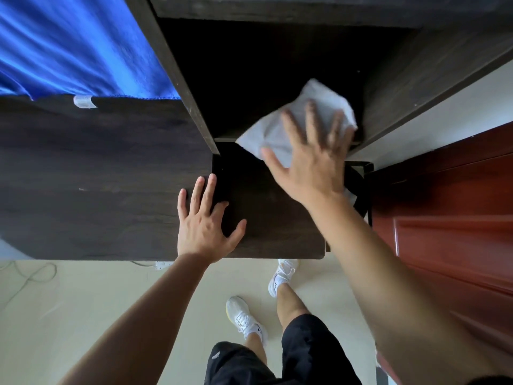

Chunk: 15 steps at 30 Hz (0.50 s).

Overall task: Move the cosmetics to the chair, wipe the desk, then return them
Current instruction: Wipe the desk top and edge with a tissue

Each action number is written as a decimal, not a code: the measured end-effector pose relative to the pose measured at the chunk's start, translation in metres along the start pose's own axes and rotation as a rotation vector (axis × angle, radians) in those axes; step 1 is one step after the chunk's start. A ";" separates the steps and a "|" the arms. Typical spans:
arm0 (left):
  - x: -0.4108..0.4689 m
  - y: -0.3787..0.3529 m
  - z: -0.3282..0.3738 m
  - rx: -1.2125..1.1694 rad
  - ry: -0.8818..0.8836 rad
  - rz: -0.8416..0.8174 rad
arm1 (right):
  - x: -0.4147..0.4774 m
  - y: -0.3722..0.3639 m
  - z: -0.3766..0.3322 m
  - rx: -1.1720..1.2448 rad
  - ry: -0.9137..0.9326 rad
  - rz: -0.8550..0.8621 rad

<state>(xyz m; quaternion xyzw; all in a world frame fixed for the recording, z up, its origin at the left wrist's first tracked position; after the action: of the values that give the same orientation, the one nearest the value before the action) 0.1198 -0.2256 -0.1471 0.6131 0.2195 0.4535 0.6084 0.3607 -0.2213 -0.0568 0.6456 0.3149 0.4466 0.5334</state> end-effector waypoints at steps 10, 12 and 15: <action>0.002 0.002 0.003 -0.007 0.010 -0.021 | 0.033 -0.004 -0.044 0.068 -0.028 -0.037; 0.001 0.002 0.002 -0.013 0.009 -0.020 | 0.026 0.000 -0.050 0.110 0.034 -0.033; 0.002 0.004 0.003 0.005 -0.004 -0.050 | 0.005 0.002 -0.028 0.204 0.172 0.042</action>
<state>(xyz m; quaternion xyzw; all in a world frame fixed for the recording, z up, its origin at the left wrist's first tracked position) 0.1220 -0.2260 -0.1424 0.6098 0.2348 0.4365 0.6185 0.3369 -0.2054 -0.0522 0.6624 0.3899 0.4769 0.4265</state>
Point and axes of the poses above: each hand's wrist, its own x-axis towards the middle knuckle, its own y-axis out of the back of the hand, z = x × y, the point moved 1 cm from there along x, towards the middle knuckle, and after that the axes turned 15 degrees about z, right-handed, at the moved point
